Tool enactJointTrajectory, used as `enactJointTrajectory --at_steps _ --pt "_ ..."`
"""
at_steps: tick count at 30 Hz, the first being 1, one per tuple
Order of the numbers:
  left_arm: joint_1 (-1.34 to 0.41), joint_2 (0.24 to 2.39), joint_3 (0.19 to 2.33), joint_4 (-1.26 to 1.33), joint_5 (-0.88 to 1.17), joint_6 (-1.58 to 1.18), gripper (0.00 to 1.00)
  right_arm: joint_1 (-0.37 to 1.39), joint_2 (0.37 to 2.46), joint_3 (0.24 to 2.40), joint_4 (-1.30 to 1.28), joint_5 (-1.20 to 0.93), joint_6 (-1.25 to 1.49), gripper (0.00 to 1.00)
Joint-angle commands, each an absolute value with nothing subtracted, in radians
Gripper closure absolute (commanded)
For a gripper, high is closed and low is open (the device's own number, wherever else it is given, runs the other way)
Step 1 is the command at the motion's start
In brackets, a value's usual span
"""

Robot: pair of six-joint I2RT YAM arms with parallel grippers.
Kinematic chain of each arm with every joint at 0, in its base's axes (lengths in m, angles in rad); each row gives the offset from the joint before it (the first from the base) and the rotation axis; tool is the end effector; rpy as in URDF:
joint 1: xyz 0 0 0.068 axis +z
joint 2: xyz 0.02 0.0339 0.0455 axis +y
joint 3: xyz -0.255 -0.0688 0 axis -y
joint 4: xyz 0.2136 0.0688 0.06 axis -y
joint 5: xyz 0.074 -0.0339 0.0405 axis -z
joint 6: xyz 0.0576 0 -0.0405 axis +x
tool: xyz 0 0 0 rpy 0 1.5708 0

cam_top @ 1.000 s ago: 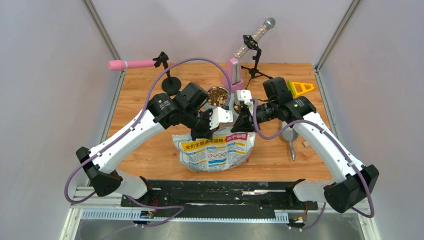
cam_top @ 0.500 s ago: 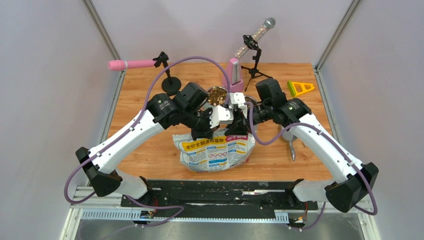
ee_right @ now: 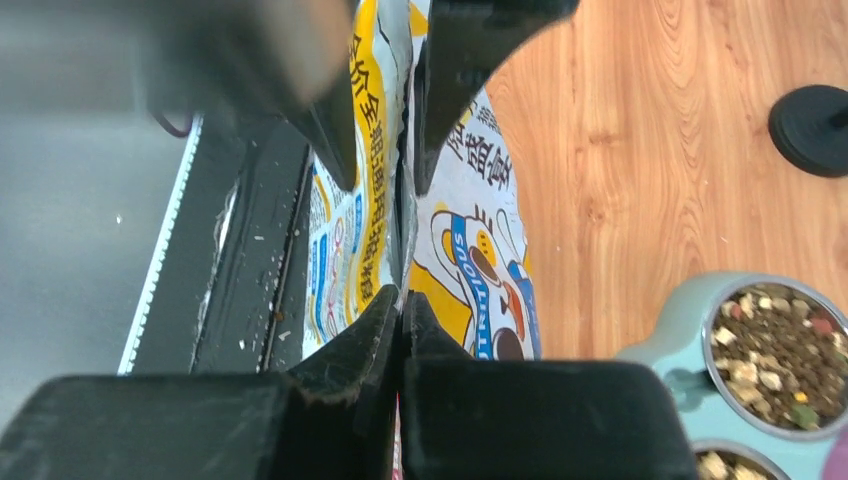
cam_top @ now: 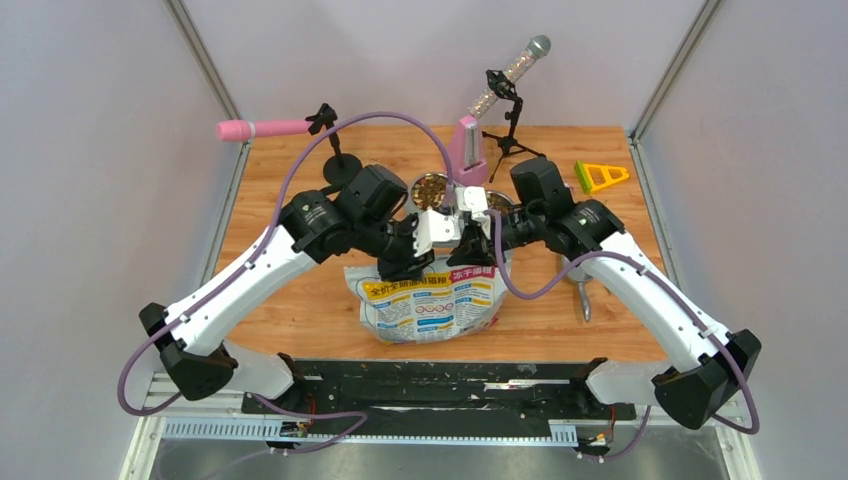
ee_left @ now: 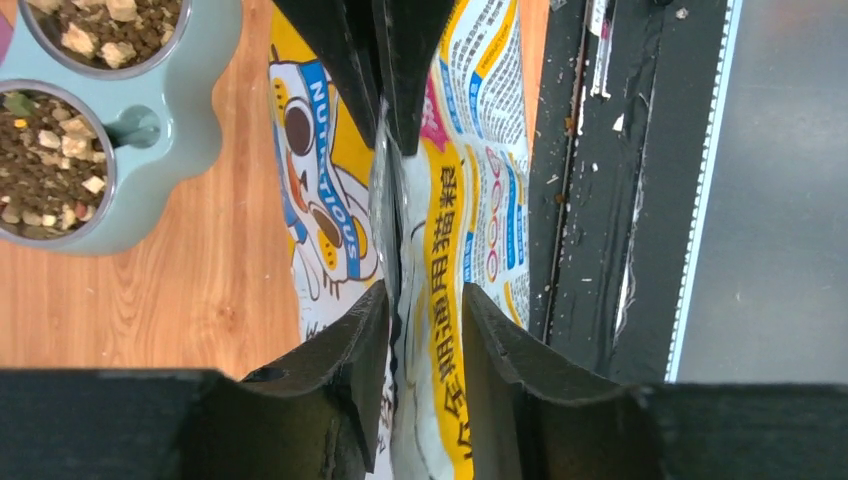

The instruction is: Serve the pet food

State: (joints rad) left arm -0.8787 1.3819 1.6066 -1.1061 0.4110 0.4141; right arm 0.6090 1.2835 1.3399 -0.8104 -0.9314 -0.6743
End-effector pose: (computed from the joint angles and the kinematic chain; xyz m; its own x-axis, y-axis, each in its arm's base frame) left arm 0.1403 -0.2053 0.3722 -0.1016 0.7005 -0.7064 0.9927 0.1174 -0.0263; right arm 0.1676 0.1733 0.3558 0.0741 -0.4026 -0.9124 -0.9920 -0.1236 -0.0260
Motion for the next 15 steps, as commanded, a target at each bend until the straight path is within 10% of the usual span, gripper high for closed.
enactJointTrajectory --at_steps 1,15 --pt "-0.89 1.257 1.598 -0.94 0.476 0.511 0.55 0.592 1.216 1.355 -0.849 -0.822 -0.699 1.0" --pt "-0.889 1.193 1.467 -0.922 0.32 0.598 0.43 0.542 1.135 1.43 -0.964 -0.741 -0.739 1.0"
